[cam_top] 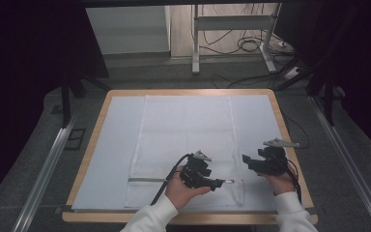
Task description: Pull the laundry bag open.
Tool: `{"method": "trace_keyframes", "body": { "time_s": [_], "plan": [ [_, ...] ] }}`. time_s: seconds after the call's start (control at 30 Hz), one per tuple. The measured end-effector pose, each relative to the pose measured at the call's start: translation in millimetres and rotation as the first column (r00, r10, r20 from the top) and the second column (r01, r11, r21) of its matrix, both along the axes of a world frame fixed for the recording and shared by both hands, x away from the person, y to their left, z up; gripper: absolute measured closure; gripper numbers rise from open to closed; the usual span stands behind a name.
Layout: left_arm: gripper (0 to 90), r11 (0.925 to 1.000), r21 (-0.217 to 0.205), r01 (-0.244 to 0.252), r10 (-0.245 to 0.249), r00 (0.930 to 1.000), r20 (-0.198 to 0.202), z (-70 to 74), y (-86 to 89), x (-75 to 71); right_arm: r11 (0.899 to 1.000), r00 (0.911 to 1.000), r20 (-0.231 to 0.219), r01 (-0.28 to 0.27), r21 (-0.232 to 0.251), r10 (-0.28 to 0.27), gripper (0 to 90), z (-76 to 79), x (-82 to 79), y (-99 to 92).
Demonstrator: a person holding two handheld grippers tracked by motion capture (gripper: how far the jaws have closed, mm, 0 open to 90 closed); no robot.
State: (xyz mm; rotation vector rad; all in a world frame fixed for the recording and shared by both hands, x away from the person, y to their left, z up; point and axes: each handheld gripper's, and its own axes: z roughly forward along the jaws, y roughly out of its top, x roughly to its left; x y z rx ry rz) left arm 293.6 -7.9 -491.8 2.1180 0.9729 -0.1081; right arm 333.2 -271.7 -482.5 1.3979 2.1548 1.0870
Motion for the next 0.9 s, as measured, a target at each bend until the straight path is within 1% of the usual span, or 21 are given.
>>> {"method": "trace_keyframes", "body": {
  "time_s": [0.37,0.5,0.63,0.73,0.9],
  "plan": [
    [39.5,0.9998,-0.006,0.017,-0.017,0.9986,-0.050,-9.2,-16.4,8.4,1.000,0.9999,0.003,0.013,-0.009,-0.013,27.7,-0.6,0.3,-1.2],
    [40.0,0.9997,-0.009,0.021,-0.022,0.9975,-0.068,-12.5,-21.3,11.6,1.000,0.9998,0.006,0.017,-0.013,-0.017,27.8,-0.5,0.3,-1.5],
    [40.6,0.9997,-0.013,0.020,-0.021,0.9952,-0.096,-16.5,-25.6,16.3,1.000,0.9998,0.007,0.020,-0.017,-0.020,27.8,-0.7,0.3,-1.3],
    [40.6,0.9997,-0.009,0.023,-0.024,0.9946,-0.101,-19.6,-29.0,17.8,1.000,0.9998,0.007,0.020,-0.020,-0.020,27.9,-0.9,0.2,-0.9],
    [40.7,0.9996,-0.016,0.024,-0.026,0.9936,-0.110,-20.7,-31.2,19.0,1.000,0.9997,0.010,0.024,-0.019,-0.024,27.8,-0.8,0.2,-1.2]
  ]
}}
